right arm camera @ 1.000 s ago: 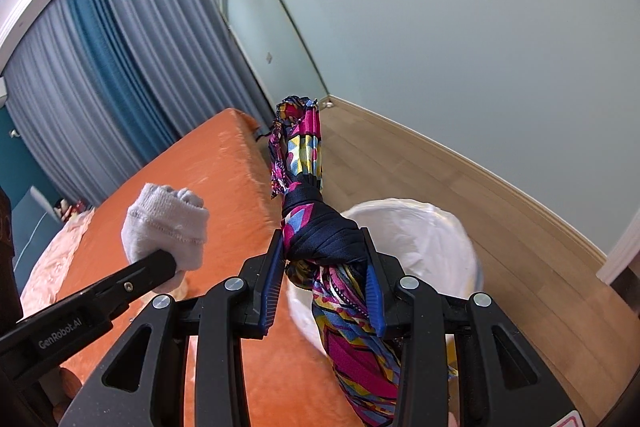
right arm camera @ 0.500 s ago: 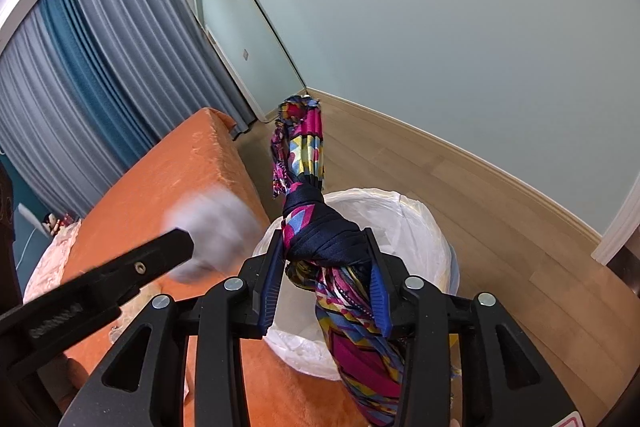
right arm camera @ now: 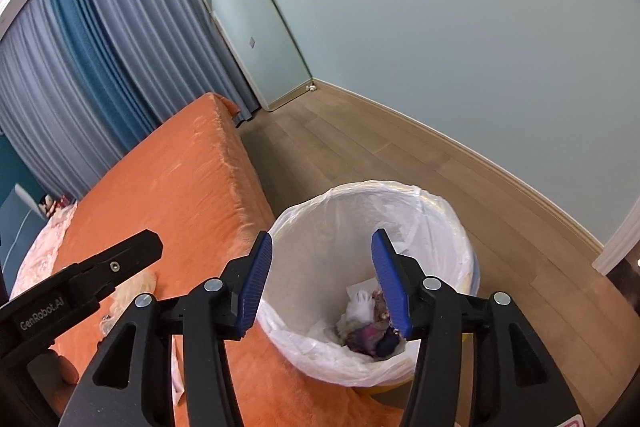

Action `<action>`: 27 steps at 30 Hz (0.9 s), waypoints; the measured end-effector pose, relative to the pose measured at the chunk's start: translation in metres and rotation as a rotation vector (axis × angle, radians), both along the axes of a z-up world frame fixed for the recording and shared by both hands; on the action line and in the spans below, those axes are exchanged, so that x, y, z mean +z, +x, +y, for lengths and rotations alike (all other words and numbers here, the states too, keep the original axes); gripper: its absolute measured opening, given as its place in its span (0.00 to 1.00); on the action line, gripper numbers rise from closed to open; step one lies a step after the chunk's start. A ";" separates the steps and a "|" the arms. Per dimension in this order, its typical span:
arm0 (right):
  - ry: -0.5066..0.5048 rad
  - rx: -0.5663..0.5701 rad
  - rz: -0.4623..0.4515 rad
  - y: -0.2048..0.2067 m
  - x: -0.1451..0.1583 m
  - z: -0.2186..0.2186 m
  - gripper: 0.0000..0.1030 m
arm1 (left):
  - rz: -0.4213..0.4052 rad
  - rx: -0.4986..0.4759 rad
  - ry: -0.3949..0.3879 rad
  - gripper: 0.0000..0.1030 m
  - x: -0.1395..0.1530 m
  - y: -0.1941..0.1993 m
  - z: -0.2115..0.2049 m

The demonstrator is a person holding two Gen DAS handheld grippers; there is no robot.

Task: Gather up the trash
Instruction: 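Move both open tools back over the red scrunchie and pink wipe packet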

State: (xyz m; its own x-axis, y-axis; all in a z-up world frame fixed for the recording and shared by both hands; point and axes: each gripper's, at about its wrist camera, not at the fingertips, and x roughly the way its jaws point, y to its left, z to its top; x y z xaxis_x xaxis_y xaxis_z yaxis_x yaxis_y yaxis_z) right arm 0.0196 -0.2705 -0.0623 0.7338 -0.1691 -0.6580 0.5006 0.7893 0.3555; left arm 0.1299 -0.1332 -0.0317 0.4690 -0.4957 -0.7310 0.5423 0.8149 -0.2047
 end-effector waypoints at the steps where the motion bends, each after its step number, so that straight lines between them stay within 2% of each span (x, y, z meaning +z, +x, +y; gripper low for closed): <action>1: -0.004 0.009 0.002 0.001 0.001 0.003 0.50 | 0.001 0.005 -0.002 0.59 0.001 -0.002 0.003; 9: -0.028 0.090 0.016 0.010 0.011 0.039 0.52 | 0.024 0.085 -0.014 0.61 -0.001 -0.001 0.045; 14: -0.044 0.153 0.028 0.019 0.013 0.068 0.52 | 0.025 0.144 -0.018 0.64 -0.001 0.002 0.079; 16: -0.052 0.182 0.034 0.023 0.013 0.082 0.52 | 0.024 0.179 -0.017 0.69 -0.002 0.003 0.097; 21: -0.070 0.248 0.051 0.032 0.012 0.112 0.52 | 0.031 0.245 -0.019 0.69 -0.008 0.006 0.136; 27: -0.086 0.309 0.080 0.043 0.005 0.147 0.58 | 0.047 0.341 -0.008 0.72 -0.022 0.012 0.187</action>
